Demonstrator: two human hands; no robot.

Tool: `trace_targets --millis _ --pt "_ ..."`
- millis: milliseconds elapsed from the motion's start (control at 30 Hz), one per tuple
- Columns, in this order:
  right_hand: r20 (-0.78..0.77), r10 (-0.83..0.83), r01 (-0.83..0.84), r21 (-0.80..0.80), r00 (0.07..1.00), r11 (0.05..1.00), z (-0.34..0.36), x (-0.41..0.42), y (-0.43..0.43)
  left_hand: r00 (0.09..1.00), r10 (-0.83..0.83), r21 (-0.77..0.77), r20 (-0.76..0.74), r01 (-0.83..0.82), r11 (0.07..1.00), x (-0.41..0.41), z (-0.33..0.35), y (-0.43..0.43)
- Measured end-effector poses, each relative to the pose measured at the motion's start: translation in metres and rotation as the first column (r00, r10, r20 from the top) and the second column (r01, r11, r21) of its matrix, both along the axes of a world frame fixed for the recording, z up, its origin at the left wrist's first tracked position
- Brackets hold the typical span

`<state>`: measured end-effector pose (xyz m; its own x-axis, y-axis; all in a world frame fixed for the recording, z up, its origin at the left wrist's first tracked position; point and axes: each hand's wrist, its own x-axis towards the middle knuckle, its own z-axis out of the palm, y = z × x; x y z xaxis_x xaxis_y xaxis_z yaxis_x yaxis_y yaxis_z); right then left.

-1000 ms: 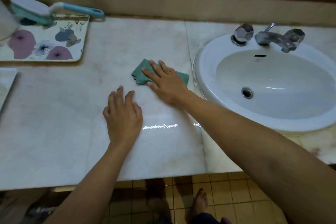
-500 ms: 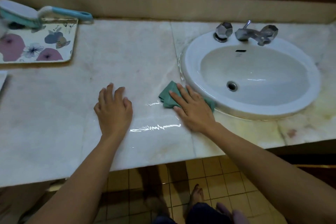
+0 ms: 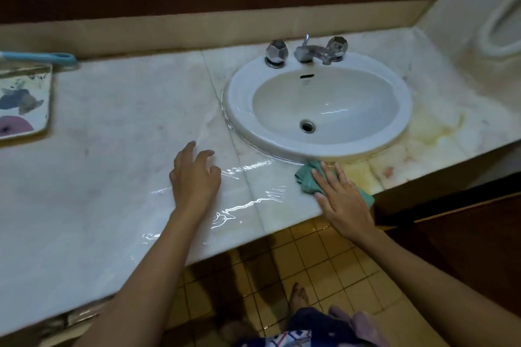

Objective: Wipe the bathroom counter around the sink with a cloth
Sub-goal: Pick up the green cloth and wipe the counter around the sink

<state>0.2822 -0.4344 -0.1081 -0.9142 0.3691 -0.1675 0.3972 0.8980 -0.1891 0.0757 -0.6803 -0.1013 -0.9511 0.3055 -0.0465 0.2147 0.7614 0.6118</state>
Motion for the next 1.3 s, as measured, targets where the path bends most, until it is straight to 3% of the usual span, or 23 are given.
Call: trace_targets --millis 133,300,467,633,733,800,900,1000,1300 --pt "-0.037 -0.098 0.097 -0.026 0.995 0.995 -0.001 -0.009 -0.023 0.998 0.003 -0.077 -0.062 -0.008 0.997 -0.006 -0.009 -0.024" --pt "-0.035 0.087 -0.088 -0.037 0.996 0.995 -0.003 -0.056 -0.063 0.989 0.049 -0.128 -0.142 -0.068 0.989 -0.008 -0.018 -0.082" --pt "-0.034 0.19 -0.191 -0.054 0.981 0.98 -0.007 -0.117 -0.118 0.986 0.054 -0.088 -0.159 -0.069 0.994 -0.011 -0.024 -0.084" --pt "-0.084 0.522 -0.523 0.007 0.849 0.852 -0.011 -0.092 -0.156 0.985 0.053 -0.051 -0.165 -0.063 0.997 -0.012 -0.023 -0.087" --pt "-0.065 0.579 -0.579 0.023 0.813 0.815 -0.01 -0.058 -0.12 0.982 0.079 -0.042 -0.17 -0.087 0.995 -0.011 -0.022 -0.085" --pt "-0.058 0.497 -0.497 0.015 0.866 0.868 -0.008 -0.037 -0.084 0.983 0.112 -0.047 -0.146 -0.12 0.992 -0.01 -0.022 -0.082" --pt "-0.047 0.246 -0.247 -0.007 0.968 0.969 -0.004 -0.01 -0.032 0.979 0.182 -0.058 -0.096 -0.188 0.98 -0.007 -0.018 -0.07" --pt "-0.051 0.039 -0.04 -0.013 0.998 0.999 -0.006 0.014 0.01 0.965 0.259 -0.012 -0.03 -0.259 0.966 0.005 -0.008 -0.041" --pt "-0.07 -0.244 0.245 0.003 0.967 0.97 -0.007 0.06 0.125 0.989 -0.088 0.221 -0.122 0.113 0.969 0.081 0.019 0.117"
